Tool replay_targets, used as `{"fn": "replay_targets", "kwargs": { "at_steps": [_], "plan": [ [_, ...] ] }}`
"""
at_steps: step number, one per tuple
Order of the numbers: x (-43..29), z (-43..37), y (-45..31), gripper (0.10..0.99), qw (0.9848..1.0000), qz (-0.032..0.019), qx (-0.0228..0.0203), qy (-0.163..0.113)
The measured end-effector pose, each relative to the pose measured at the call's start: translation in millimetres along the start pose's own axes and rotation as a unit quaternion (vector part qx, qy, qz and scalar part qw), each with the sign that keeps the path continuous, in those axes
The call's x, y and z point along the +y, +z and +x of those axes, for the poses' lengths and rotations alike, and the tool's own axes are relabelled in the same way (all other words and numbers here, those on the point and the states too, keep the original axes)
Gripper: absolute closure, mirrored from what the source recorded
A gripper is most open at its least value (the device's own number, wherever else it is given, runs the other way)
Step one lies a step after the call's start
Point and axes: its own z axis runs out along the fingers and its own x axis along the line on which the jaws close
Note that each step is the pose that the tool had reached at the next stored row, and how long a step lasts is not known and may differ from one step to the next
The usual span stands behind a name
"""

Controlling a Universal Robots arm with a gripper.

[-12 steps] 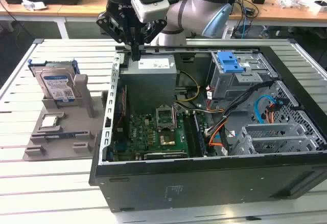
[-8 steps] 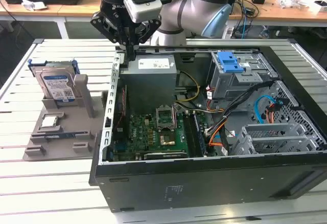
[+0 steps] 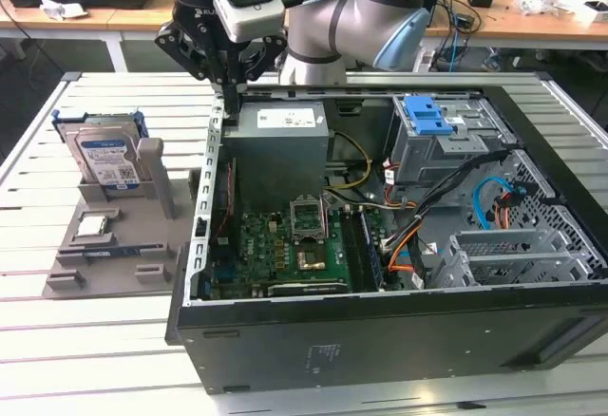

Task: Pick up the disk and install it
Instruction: 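Reach for the disk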

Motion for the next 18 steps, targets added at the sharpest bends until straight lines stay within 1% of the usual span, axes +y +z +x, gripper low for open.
{"fn": "replay_targets", "kwargs": {
  "at_steps": [11,18],
  "plan": [
    [-1.1,14.1,-0.4,0.984,1.0000,0.0000,0.0000,0.000],
    [-1.6,21.5,-0.6,0.984,1.0000,0.0000,0.0000,0.000]
  ]
}}
